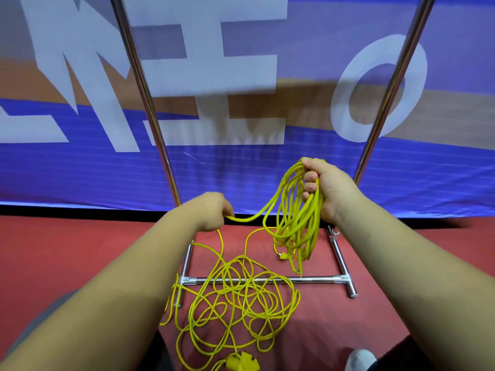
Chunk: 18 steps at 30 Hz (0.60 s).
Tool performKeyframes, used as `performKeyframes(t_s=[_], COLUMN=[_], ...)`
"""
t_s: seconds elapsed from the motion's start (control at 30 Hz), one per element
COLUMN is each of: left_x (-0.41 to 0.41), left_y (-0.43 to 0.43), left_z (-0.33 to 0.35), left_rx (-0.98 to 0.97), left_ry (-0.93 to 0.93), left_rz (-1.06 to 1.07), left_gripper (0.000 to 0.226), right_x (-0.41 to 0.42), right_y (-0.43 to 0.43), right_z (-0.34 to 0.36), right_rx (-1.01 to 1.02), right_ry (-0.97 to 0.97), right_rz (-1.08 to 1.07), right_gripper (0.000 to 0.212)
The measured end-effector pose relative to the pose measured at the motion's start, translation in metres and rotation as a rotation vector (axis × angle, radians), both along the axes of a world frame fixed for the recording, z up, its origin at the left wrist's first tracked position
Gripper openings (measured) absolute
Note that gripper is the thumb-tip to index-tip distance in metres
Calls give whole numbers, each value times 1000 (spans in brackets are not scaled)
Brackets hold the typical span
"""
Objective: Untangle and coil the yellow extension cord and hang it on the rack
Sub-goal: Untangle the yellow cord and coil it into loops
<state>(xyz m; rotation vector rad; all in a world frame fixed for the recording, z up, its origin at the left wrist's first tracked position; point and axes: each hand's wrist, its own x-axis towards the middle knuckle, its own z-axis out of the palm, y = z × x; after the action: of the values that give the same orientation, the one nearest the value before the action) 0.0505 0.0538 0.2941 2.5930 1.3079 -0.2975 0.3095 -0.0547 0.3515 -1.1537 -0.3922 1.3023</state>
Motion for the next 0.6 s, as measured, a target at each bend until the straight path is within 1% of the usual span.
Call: performKeyframes(t_s=[0.03,0.07,0.1,0.13,0.17,0.23,0.27,0.33,0.4,0.43,0.5,0.57,0.6], left_x=[2,3,5,7,9,15,18,23,26,26,22,17,15], left_y=[-6,-10,-12,-13,-16,-26,-34,-45,-49,-49,-47,-45,-43], left_z=[3,3,3,4,6,17,25,40,48,49,50,49,48], left_rx=[-61,-92,-88,-59,-23,-9,-18,5,162,241,346,397,391], left_ry=[49,65,68,35,-14,-196,-281,-428,-497,-484,-368,-277,-291], left_rz=[-89,-168,-228,-284,-322,-342,-315,-224,-203,-205,-203,-139,-119], left_gripper=[57,68,73,73,67,47,38,29,24,25,29,35,36], right_x=[1,1,0,-2,-5,-11,-14,-21,-31,-37,-48,-54,-55], right_y=[0,0,-1,-1,-1,-2,-3,-5,-8,-10,-13,-14,-14], right_z=[-1,-2,-3,-5,-7,-12,-14,-19,-24,-26,-29,-31,-30], right_rx=[-2,-3,-6,-15,-29,-71,-91,-121,-137,-143,-152,-164,-168], right_ry=[14,19,14,1,-20,-67,-94,-141,-174,-187,-206,-226,-233], right_rz=[-3,3,15,34,58,119,147,180,227,263,315,325,326], right_gripper=[22,22,22,21,20,23,24,22,10,6,5,8,9])
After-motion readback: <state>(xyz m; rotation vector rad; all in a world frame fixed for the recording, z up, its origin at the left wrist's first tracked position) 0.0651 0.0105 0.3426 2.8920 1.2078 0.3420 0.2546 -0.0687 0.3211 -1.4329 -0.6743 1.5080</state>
